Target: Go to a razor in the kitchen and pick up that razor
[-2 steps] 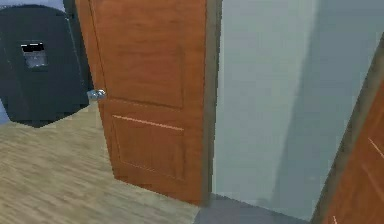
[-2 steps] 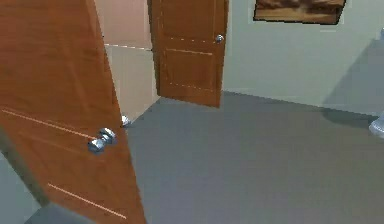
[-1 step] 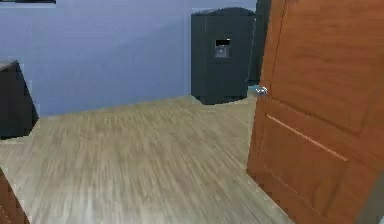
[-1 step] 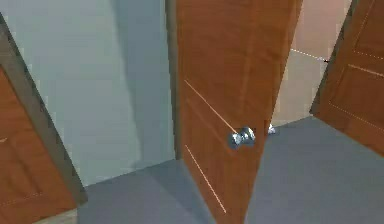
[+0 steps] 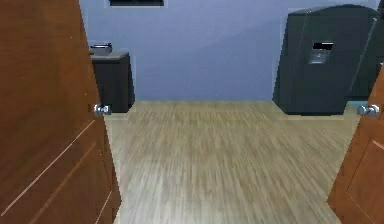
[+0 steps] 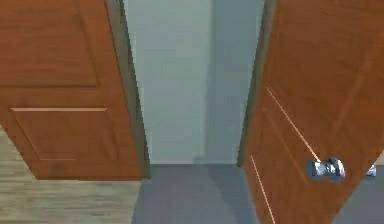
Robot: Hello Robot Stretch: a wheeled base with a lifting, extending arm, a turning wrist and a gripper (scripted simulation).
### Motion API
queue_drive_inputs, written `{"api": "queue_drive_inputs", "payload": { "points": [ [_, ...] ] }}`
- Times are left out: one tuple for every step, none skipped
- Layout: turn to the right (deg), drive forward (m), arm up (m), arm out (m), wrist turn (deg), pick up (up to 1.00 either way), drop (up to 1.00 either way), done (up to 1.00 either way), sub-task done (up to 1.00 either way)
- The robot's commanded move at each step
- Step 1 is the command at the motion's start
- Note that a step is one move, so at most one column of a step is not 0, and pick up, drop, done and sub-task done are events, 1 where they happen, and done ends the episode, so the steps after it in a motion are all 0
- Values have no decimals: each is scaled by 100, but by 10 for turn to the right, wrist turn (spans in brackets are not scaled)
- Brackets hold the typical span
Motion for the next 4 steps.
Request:
{"api": "queue_drive_inputs", "payload": {
  "points": [
    [0,100,0,0,0,0,0,0,0],
    [0,55,0,0,0,0,0,0,0],
    [-330,0,0,0,0,0,0,0,0],
    [0,100,0,0,0,0,0,0,0]
  ]
}}
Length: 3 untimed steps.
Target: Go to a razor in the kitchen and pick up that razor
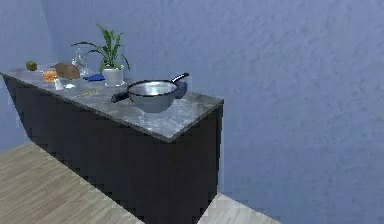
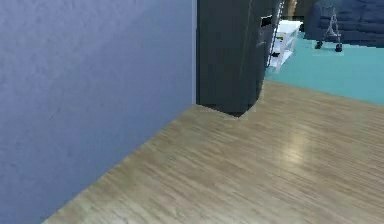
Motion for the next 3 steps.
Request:
{"api": "queue_drive_inputs", "payload": {
  "points": [
    [-60,0,0,0,0,0,0,0,0],
    [0,30,0,0,0,0,0,0,0],
    [-450,0,0,0,0,0,0,0,0]
  ]
}}
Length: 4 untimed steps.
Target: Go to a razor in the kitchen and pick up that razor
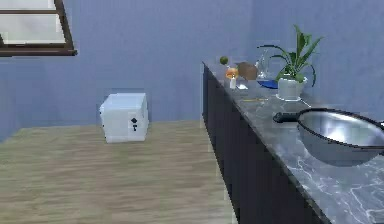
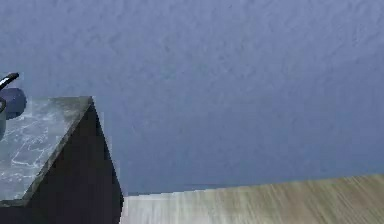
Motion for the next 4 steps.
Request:
{"api": "queue_drive_inputs", "payload": {
  "points": [
    [-450,0,0,0,0,0,0,0,0],
    [-150,0,0,0,0,0,0,0,0],
    [-30,0,0,0,0,0,0,0,0],
    [450,0,0,0,0,0,0,0,0]
  ]
}}
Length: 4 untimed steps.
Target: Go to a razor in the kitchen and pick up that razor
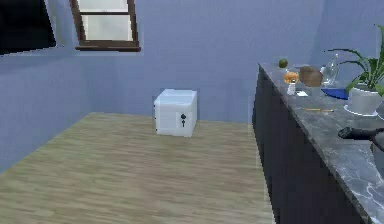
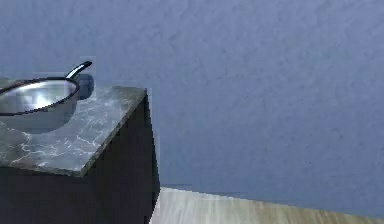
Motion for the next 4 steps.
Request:
{"api": "queue_drive_inputs", "payload": {
  "points": [
    [240,0,0,0,0,0,0,0,0],
    [0,55,0,0,0,0,0,0,0],
    [-450,0,0,0,0,0,0,0,0],
    [-90,0,0,0,0,0,0,0,0]
  ]
}}
